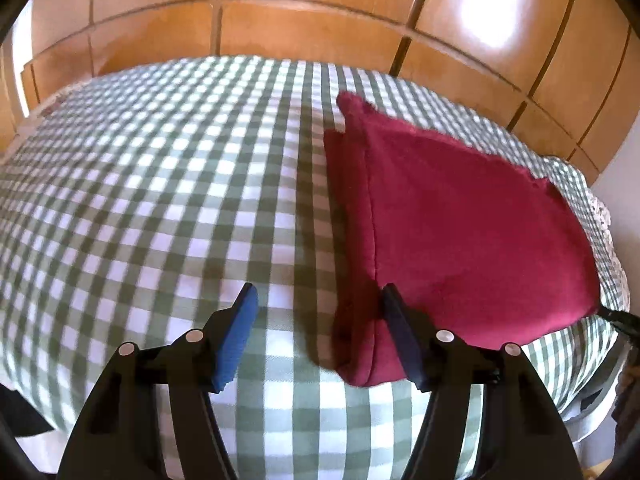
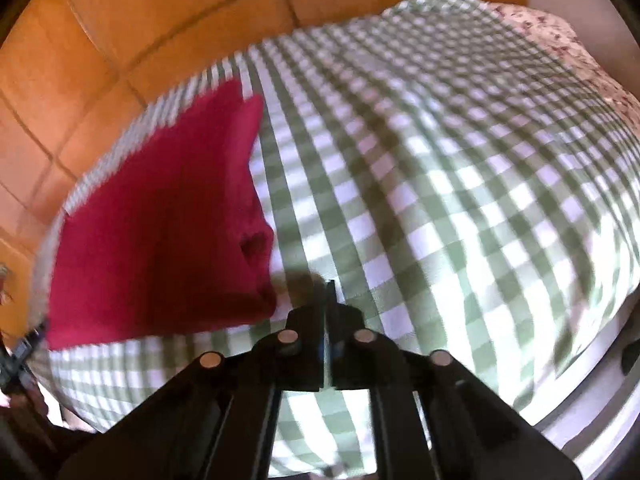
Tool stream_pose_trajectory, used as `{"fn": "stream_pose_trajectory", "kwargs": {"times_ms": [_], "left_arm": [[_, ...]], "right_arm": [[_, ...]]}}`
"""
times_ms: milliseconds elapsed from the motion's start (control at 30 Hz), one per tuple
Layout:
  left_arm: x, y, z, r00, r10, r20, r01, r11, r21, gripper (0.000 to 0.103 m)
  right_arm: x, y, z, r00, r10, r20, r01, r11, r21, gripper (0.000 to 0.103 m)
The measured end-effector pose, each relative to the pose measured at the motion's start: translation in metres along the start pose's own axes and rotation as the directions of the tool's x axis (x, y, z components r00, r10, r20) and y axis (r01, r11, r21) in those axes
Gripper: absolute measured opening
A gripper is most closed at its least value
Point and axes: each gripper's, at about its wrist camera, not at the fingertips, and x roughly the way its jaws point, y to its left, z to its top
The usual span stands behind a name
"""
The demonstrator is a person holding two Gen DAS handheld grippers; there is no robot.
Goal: Fold small clothes
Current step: 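Release the folded sweater from both tools and press it flat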
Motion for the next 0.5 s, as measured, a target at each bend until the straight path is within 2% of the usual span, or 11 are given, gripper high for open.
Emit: {"fn": "stream_pose_trajectory", "kwargs": {"times_ms": [33, 67, 133, 200, 267, 333, 367, 433, 500], "left_arm": [[-0.006, 0.000, 0.000, 1.000, -0.004, 0.017, 0.004, 1.000, 0.000, 0.063], [-0.009, 0.000, 0.001, 1.000, -0.010, 0.027, 0.010, 1.000, 0.001, 0.063], [-0.011, -0.002, 0.003, 0.999, -0.004, 0.033, 0.004, 1.000, 0.008, 0.063], [-0.010, -0.003, 0.002, 1.000, -0.012, 0.026, 0.012, 1.000, 0.008, 0.063], [-0.004, -0.006, -0.002, 1.000, 0.004, 0.005, -0.004, 1.000, 0.014, 0.063], [0.005, -0.008, -0.006, 0.998, 0.062, -0.020, -0.061, 0.997, 0.046, 0.063], [0.007, -0.005, -0.009, 0.998, 0.056, -0.026, -0.055, 0.998, 0.042, 0.063], [0.009, 0.003, -0.013, 0.999, 0.040, -0.037, -0.040, 0.999, 0.009, 0.063], [0.008, 0.007, -0.013, 0.999, 0.028, -0.037, -0.028, 1.000, -0.012, 0.063]], "right_arm": [[-0.008, 0.003, 0.001, 1.000, -0.003, 0.023, 0.003, 1.000, -0.005, 0.015], [-0.012, 0.007, 0.003, 0.999, 0.002, 0.036, -0.001, 1.000, -0.010, 0.037], [-0.022, 0.025, 0.007, 0.997, 0.016, 0.076, -0.013, 0.999, -0.040, 0.057], [-0.023, 0.049, 0.016, 0.995, 0.050, 0.092, -0.041, 0.995, -0.095, 0.061], [-0.018, 0.073, 0.019, 0.992, 0.086, 0.095, -0.072, 0.987, -0.142, 0.076], [-0.009, 0.095, 0.020, 0.990, 0.110, 0.084, -0.093, 0.978, -0.187, 0.078], [-0.001, 0.104, 0.019, 0.991, 0.113, 0.073, -0.096, 0.974, -0.207, 0.080], [0.022, 0.114, 0.020, 0.998, 0.066, 0.020, -0.060, 0.971, -0.231, 0.084], [0.054, 0.104, 0.013, 0.997, 0.012, -0.079, -0.028, 0.977, -0.211, 0.084]]}}
